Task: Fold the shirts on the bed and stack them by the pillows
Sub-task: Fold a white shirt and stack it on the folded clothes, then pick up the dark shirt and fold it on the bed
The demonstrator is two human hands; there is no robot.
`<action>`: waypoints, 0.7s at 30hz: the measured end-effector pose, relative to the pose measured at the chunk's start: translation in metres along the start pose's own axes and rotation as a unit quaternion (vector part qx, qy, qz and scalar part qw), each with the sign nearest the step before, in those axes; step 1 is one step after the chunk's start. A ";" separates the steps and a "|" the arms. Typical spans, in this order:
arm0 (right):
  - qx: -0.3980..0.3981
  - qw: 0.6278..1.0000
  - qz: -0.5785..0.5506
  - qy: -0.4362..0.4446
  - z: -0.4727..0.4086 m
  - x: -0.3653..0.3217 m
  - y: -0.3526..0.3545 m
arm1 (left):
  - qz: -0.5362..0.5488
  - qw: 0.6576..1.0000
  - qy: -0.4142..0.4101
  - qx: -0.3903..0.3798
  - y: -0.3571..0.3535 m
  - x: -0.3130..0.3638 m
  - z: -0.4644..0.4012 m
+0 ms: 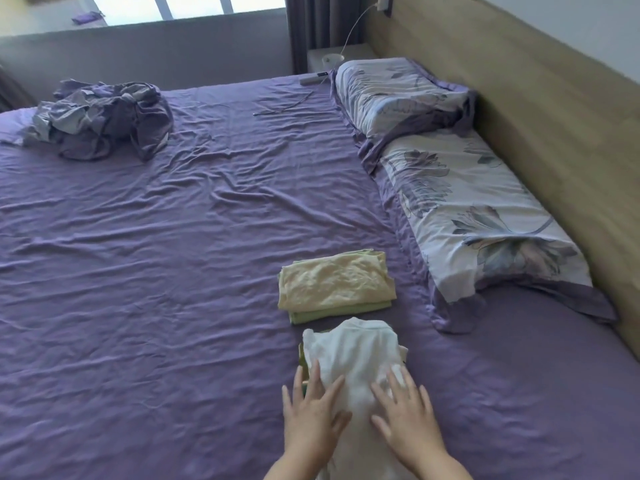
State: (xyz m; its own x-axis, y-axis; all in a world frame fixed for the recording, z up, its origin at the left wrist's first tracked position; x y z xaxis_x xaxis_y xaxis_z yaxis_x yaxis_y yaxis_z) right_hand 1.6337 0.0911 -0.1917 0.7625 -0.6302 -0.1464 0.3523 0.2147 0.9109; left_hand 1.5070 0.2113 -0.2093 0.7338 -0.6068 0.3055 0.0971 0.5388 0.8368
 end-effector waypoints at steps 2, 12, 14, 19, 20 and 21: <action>-0.056 0.998 0.027 -0.012 0.005 0.001 -0.012 | -0.032 0.998 0.007 -0.049 -0.010 -0.008 -0.002; -0.095 0.993 0.070 0.001 0.033 -0.056 0.008 | -0.025 0.995 0.025 -0.088 0.030 -0.045 0.066; -0.095 0.992 0.070 0.034 0.046 -0.082 0.020 | -0.032 0.996 0.028 -0.082 0.045 -0.062 0.093; -0.092 0.987 0.079 0.101 0.082 -0.159 0.039 | -0.042 0.998 0.033 -0.030 0.091 -0.119 0.166; -0.090 0.986 0.083 0.112 0.089 -0.178 0.041 | -0.043 0.998 0.036 -0.022 0.100 -0.133 0.181; -0.087 0.985 0.087 0.123 0.096 -0.198 0.042 | -0.047 0.998 0.038 -0.015 0.108 -0.149 0.196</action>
State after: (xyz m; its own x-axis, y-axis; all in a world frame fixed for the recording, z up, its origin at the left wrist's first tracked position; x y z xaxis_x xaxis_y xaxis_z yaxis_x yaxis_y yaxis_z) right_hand 1.4457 0.1533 -0.0876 0.9201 -0.3780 -0.1029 0.2766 0.4407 0.8540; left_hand 1.2765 0.2461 -0.0753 0.7693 -0.6100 0.1899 0.1879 0.5000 0.8454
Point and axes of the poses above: each hand's wrist, its own z-axis away from the middle knuckle, its own y-axis out of the back of the hand, x = y × z, the point moved 2 cm from there along -z, towards the middle knuckle
